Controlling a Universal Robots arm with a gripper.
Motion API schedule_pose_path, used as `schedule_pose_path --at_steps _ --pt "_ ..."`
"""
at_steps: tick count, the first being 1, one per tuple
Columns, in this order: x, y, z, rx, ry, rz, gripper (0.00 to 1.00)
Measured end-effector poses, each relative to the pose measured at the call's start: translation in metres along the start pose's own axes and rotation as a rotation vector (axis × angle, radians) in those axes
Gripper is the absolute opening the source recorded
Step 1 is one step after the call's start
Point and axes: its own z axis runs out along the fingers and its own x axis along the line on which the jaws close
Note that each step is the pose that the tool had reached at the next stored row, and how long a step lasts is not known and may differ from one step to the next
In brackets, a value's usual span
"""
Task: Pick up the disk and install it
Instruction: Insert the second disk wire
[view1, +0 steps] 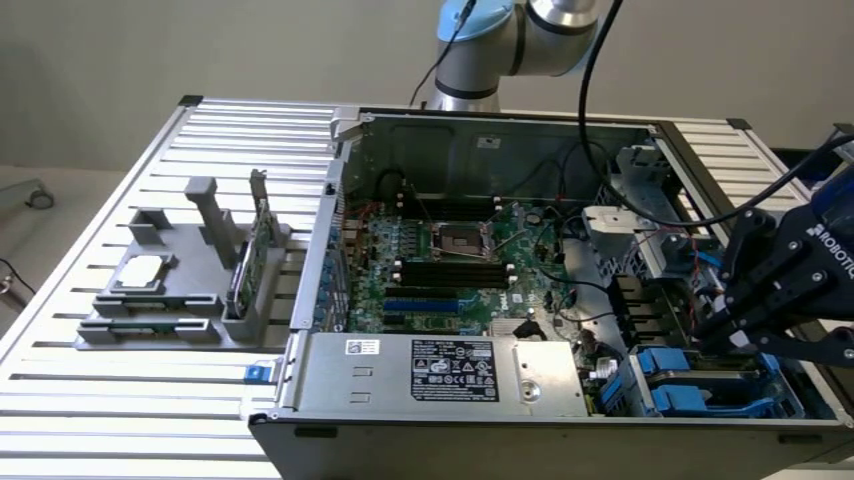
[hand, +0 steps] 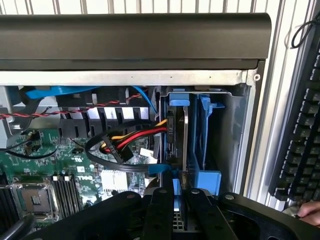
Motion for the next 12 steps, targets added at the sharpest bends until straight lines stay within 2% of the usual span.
schedule_pose_path --at_steps 6,12 --pt "0.0002 0.003 0.0021 -0.0013 0.013 -0.003 0.16" --pt "0.0001 0.006 0.0048 -0.0021 0.019 -0.005 0.16"
